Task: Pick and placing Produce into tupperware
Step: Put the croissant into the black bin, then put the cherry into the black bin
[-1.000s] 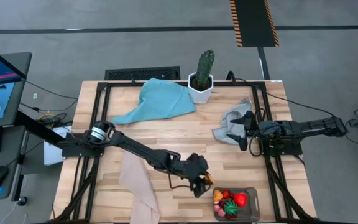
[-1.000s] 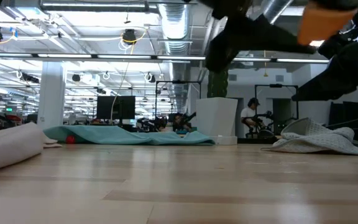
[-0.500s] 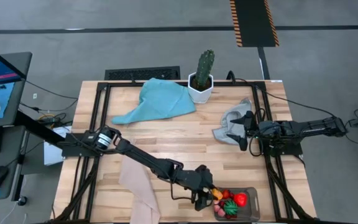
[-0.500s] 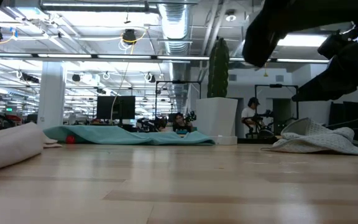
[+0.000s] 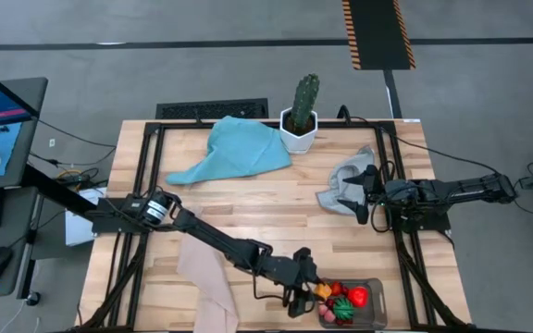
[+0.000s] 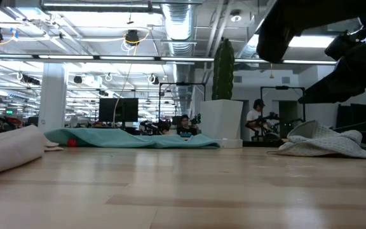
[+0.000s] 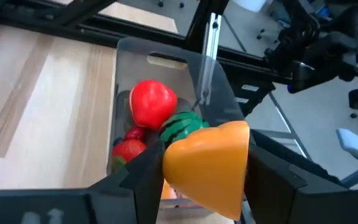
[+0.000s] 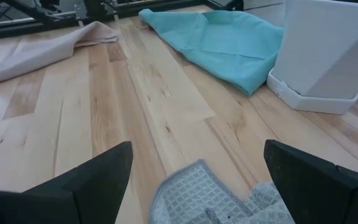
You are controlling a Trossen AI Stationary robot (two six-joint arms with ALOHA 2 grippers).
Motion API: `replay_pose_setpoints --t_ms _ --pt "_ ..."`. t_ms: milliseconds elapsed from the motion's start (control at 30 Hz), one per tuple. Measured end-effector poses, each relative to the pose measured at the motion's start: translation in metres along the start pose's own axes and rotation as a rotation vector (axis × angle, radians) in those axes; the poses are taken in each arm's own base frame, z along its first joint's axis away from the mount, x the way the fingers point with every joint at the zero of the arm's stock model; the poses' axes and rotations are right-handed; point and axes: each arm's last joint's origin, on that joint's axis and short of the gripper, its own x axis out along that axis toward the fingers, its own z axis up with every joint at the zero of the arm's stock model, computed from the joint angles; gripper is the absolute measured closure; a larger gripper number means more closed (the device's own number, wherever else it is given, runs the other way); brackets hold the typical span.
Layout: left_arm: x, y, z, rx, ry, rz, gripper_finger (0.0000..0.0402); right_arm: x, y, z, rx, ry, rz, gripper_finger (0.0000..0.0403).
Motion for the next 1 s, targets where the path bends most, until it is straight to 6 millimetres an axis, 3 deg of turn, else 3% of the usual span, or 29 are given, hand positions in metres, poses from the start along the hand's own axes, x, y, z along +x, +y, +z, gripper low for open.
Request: replay_pose_setpoints --t_ms 300,467,633,733,1000 --pt "0.008 0.002 -0.006 0.019 -0.036 -0.017 0.0225 0.000 0.000 0.000 0.000 0.000 0.000 0.0017" --pt "0.016 0.009 -0.008 0.016 -0.106 0.015 0.0216 0.000 0.000 0.000 0.000 0.000 0.000 0.0017" --pt "0.028 0.021 -0.019 0.007 -0.073 0.073 0.0205 0.000 0.000 0.000 -0.002 0.004 0.000 0.0017" --pt "0.030 0.022 -0.015 0.005 -0.077 0.074 0.0200 0.000 0.000 -0.001 -0.004 0.010 -0.002 0.0017" --pt "0.032 0.024 -0.017 0.024 -0.079 0.124 0.0160 0.000 0.000 -0.001 -0.004 0.010 -0.002 0.0017"
